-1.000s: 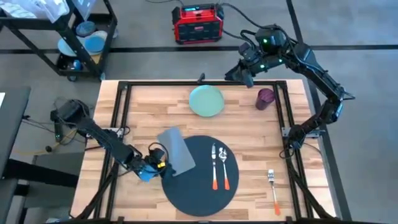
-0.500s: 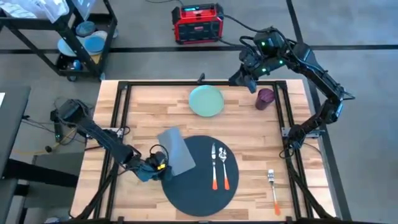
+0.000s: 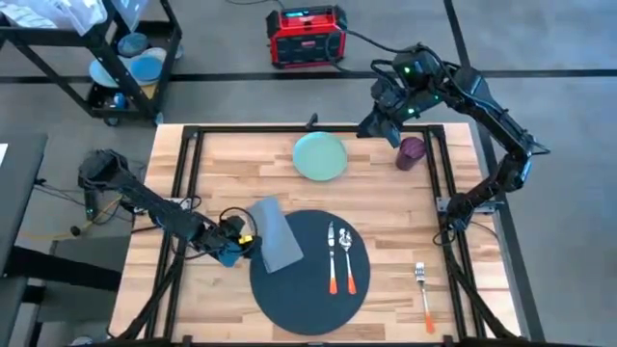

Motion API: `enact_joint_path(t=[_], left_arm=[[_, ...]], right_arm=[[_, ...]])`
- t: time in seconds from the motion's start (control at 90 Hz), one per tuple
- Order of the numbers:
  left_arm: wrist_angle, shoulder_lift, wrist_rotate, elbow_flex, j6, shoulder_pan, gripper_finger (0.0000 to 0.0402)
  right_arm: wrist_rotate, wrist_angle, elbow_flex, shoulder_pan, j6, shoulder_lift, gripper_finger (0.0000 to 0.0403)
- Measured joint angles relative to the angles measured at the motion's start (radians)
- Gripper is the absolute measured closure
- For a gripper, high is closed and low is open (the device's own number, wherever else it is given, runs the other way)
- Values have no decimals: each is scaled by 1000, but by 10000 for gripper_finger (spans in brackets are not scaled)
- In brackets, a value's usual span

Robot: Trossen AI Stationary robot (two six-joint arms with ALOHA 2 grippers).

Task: Set table place
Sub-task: Fold the gray table napkin

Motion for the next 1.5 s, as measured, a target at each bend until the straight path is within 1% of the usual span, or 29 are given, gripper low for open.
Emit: enact_joint_path(t=[0.289,0.422,0.544,0.6,0.756,0.811,1.067,1.278,1.389,1.5], left_arm=[[6,46,-70,0,-101,5,290],[-52,46,-97,0,-122,29,290],[-116,47,-100,-4,-124,62,290],[-84,46,-100,-23,-124,75,290],[132,47,-100,-123,-125,102,290],[179,47,-99,-146,-124,112,290],[167,47,-99,-151,-91,136,290],[91,46,-92,-150,-94,137,291],[71,45,-93,-148,-95,139,303],[63,46,-105,-149,-80,149,335]], right_arm=[[-4,-22,0,0,-18,-6,287],[-5,-21,0,0,-18,-8,287],[-19,-22,0,5,-18,-8,287],[-25,-21,0,7,-18,-8,287],[-26,-26,0,30,-6,-8,287],[-26,-26,0,38,-6,-8,287],[-26,-25,0,69,-4,-8,287],[-26,-19,0,73,9,-9,287],[-25,-18,0,73,9,-15,287],[-25,-4,0,72,5,-24,287]])
